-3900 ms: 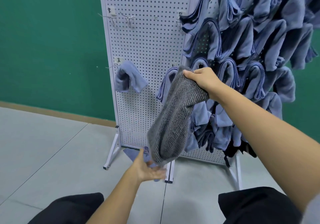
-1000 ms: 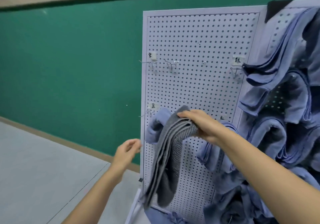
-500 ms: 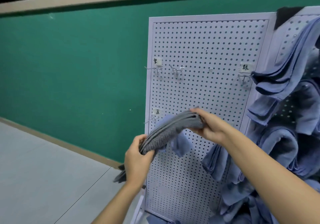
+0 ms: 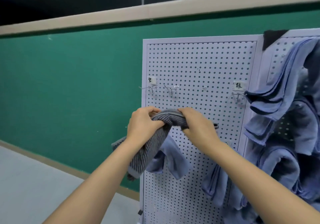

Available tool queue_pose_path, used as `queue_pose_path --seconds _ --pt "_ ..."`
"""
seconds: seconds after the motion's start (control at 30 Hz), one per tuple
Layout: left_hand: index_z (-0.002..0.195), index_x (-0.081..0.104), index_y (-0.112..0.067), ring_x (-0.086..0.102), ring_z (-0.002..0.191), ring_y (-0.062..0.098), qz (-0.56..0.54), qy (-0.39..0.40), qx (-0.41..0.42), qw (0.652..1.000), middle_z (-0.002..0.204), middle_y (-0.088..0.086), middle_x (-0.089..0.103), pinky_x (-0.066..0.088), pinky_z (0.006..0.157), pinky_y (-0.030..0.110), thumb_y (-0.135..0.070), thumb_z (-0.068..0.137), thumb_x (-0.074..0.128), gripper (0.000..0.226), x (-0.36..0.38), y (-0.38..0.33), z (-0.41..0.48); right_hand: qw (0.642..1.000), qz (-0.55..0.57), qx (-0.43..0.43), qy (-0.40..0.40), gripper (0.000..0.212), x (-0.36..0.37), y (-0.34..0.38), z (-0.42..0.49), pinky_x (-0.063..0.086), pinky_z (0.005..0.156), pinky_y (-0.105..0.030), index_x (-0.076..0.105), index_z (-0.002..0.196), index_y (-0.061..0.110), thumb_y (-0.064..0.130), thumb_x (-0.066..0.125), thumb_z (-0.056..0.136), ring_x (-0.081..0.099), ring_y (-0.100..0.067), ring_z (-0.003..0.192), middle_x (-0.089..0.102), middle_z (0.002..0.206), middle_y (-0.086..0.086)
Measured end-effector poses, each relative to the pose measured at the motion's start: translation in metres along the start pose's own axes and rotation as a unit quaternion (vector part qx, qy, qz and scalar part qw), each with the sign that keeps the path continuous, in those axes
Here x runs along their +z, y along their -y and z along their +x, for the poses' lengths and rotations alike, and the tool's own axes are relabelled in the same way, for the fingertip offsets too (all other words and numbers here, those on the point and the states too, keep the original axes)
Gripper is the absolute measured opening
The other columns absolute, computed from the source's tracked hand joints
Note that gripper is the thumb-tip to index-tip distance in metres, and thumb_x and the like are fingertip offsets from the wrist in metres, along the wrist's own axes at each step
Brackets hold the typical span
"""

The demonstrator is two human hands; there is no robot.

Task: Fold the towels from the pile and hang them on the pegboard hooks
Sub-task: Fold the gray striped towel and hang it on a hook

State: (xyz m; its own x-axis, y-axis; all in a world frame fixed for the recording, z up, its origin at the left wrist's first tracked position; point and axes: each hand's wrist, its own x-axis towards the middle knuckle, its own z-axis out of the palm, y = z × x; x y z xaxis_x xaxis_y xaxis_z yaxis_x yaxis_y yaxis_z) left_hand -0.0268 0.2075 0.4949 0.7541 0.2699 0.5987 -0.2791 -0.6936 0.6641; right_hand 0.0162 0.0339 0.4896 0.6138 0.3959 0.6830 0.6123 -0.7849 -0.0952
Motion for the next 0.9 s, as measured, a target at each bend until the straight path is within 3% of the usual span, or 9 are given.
queue_pose_path --seconds 0.1,0.2,0.4,0.63,0.77,0.83,0.9 --pt "0.101 0.073 -0.024 0.064 0.086 0.007 0.028 0.026 0.092 0.995 0.086 -0.012 0.070 0.050 0.084 0.026 -0.013 0.073 0.075 0.031 -0.016 -0.008 0.015 0.998 -0.033 -0.038 -0.047 0.039 -0.024 -0.007 0.015 0.048 0.070 -0.033 0.055 0.123 0.030 0.016 0.059 0.088 0.062 -0.017 0.092 0.067 0.107 0.010" --pt "0.108 0.072 -0.023 0.065 0.087 0.007 0.014 -0.005 0.134 0.991 0.094 -0.010 0.072 0.050 0.083 0.024 -0.009 0.078 0.071 0.033 -0.032 -0.023 0.034 0.992 -0.040 -0.071 -0.097 0.026 -0.044 0.000 0.038 0.047 0.064 -0.032 0.060 0.116 0.028 0.021 0.059 0.090 0.061 -0.017 0.081 0.068 0.093 0.009" --pt "0.102 0.074 -0.021 0.063 0.085 0.009 -0.047 -0.112 0.126 0.985 0.086 -0.011 0.068 0.049 0.079 0.021 -0.001 0.078 0.061 0.033 -0.038 -0.052 0.082 0.986 -0.068 -0.051 -0.145 0.019 -0.061 0.016 0.093 0.038 0.057 -0.029 0.059 0.110 0.019 0.019 0.054 0.091 0.056 -0.023 0.074 0.066 0.087 0.001" --pt "0.099 0.072 -0.019 0.062 0.083 0.017 -0.052 -0.154 0.097 0.982 0.087 -0.002 0.070 0.045 0.074 0.021 0.008 0.075 0.050 0.042 0.001 -0.043 0.116 0.991 -0.054 0.026 -0.120 0.015 -0.038 0.010 0.117 0.030 0.053 -0.030 0.054 0.102 0.010 0.013 0.051 0.087 0.051 -0.029 0.069 0.060 0.081 -0.007" --pt "0.106 0.070 -0.011 0.060 0.087 0.018 -0.043 -0.130 0.110 0.984 0.098 0.005 0.071 0.043 0.080 0.019 0.015 0.074 0.046 0.047 0.024 -0.018 0.110 0.994 -0.061 0.058 -0.062 0.022 -0.011 0.003 0.100 0.035 0.060 -0.033 0.046 0.109 0.010 0.006 0.045 0.088 0.050 -0.029 0.073 0.058 0.092 -0.008" --pt "0.117 0.065 -0.012 0.059 0.093 0.014 -0.054 -0.109 0.112 0.986 0.108 0.002 0.068 0.040 0.085 0.014 0.016 0.076 0.046 0.054 0.035 -0.002 0.106 0.994 -0.062 0.063 -0.059 0.040 0.007 -0.003 0.089 0.038 0.061 -0.034 0.041 0.126 0.010 -0.001 0.043 0.088 0.052 -0.026 0.078 0.056 0.110 -0.009" --pt "0.130 0.054 -0.019 0.057 0.106 0.015 -0.059 -0.079 0.109 0.989 0.122 -0.001 0.063 0.042 0.097 0.023 0.014 0.077 0.046 0.062 0.044 0.011 0.102 0.996 -0.020 0.067 -0.062 0.063 0.027 -0.006 0.079 0.042 0.070 -0.033 0.025 0.146 0.012 -0.006 0.043 0.088 0.053 -0.024 0.098 0.045 0.132 -0.009"
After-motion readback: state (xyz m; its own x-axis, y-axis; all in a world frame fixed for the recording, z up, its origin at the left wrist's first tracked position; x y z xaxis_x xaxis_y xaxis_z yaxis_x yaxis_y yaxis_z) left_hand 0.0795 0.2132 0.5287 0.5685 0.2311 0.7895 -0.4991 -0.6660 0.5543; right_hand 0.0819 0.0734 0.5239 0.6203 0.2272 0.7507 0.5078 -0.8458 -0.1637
